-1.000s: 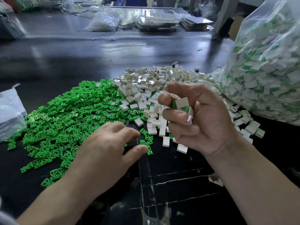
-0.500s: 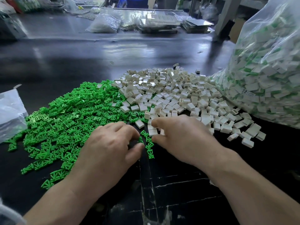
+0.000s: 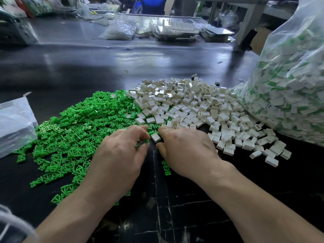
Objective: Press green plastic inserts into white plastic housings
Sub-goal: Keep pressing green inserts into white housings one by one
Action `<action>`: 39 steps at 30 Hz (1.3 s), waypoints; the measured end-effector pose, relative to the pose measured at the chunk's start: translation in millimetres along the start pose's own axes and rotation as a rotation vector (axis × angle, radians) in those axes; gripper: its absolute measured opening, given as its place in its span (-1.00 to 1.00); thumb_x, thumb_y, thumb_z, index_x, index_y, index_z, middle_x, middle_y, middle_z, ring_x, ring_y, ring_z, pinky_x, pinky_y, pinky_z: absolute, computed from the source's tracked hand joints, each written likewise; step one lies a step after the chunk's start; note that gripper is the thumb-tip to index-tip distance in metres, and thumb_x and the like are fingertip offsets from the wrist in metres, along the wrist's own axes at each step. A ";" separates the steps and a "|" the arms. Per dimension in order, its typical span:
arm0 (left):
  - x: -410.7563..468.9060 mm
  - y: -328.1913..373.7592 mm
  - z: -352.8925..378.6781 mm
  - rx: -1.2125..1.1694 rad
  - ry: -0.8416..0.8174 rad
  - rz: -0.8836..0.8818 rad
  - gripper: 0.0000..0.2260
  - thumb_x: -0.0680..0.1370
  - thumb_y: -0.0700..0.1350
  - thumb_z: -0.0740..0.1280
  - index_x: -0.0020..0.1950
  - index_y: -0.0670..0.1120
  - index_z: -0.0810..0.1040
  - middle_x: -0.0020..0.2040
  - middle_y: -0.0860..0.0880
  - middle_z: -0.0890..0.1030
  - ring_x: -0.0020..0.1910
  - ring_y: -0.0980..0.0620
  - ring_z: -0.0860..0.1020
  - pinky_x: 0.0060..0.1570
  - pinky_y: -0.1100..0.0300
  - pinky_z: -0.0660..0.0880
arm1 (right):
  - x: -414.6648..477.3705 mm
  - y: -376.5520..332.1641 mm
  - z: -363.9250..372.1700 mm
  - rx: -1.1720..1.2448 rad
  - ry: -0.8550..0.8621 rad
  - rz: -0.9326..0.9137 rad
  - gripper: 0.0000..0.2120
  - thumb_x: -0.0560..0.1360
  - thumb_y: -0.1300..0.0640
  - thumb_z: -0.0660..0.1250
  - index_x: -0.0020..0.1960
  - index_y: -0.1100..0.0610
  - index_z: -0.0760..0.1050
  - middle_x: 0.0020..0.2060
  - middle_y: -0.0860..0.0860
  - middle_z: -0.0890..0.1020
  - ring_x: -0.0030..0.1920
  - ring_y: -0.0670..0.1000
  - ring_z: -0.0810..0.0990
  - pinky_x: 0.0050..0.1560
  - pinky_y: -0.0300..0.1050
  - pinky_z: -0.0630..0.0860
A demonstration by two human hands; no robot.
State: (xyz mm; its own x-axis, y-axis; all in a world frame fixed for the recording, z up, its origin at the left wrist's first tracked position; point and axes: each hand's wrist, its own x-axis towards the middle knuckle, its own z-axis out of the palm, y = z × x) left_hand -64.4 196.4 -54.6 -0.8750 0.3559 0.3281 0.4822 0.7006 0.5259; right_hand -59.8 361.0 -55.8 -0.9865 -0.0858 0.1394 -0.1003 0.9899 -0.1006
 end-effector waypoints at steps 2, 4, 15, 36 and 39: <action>3.1 -0.1 5.8 0.103 -0.078 0.082 -0.89 0.57 -0.04 0.26 0.06 0.04 0.53 0.32 0.11 0.53 0.31 0.20 0.38 0.25 0.23 0.21 | -0.1 -2.5 -3.1 -0.003 -0.048 0.026 -0.96 0.59 0.07 0.25 0.04 -0.01 0.45 -0.12 0.00 0.65 -0.27 0.09 0.39 -0.43 -0.09 0.13; 2.4 -0.5 9.0 0.164 -0.152 0.144 -0.89 0.60 -0.07 0.24 0.09 0.00 0.53 0.28 0.06 0.58 0.38 0.11 0.39 0.31 0.19 0.15 | 0.2 -3.3 -6.3 -0.007 -0.079 0.042 -0.95 0.58 0.06 0.27 -0.05 -0.04 0.41 -0.20 -0.02 0.60 -0.28 0.09 0.38 -0.46 -0.13 0.07; -5.8 -5.0 -3.2 -0.101 -0.190 0.039 -0.89 0.54 0.10 0.21 -0.03 0.14 0.49 0.03 0.26 0.60 0.10 0.36 0.42 0.09 0.48 0.26 | -6.8 2.8 -3.7 -0.011 -0.125 -0.058 -0.76 0.59 -0.22 0.17 0.03 -0.10 0.48 -0.34 -0.09 0.41 -0.23 0.08 0.44 -0.43 -0.14 0.14; -4.7 -1.6 -5.9 -1.006 -0.026 -0.172 -0.89 0.52 -0.13 0.28 -0.08 0.00 0.60 0.05 -0.11 0.70 0.03 -0.15 0.67 0.03 -0.06 0.61 | -15.9 5.6 -20.8 1.633 -0.308 0.368 -0.81 0.61 0.24 0.26 0.10 0.07 0.61 -0.30 0.10 0.62 -0.56 -0.07 0.37 -0.59 -0.28 0.22; -4.7 -2.1 -5.9 -1.034 -0.033 -0.175 -0.90 0.52 -0.14 0.29 -0.06 -0.02 0.60 0.06 -0.14 0.69 0.03 -0.20 0.66 0.11 -0.18 0.52 | -15.6 7.3 -20.5 1.698 -0.333 0.388 -0.86 0.61 0.18 0.31 0.12 0.11 0.61 -0.27 0.11 0.62 -0.54 -0.08 0.38 -0.60 -0.30 0.23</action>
State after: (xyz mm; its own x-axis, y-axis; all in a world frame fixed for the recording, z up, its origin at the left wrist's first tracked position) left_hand -61.1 189.6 -52.7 -0.9292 0.3286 0.1691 0.1363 -0.1205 0.9833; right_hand -42.5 371.9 -38.6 -0.9442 -0.1285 -0.3034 0.3255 -0.2208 -0.9194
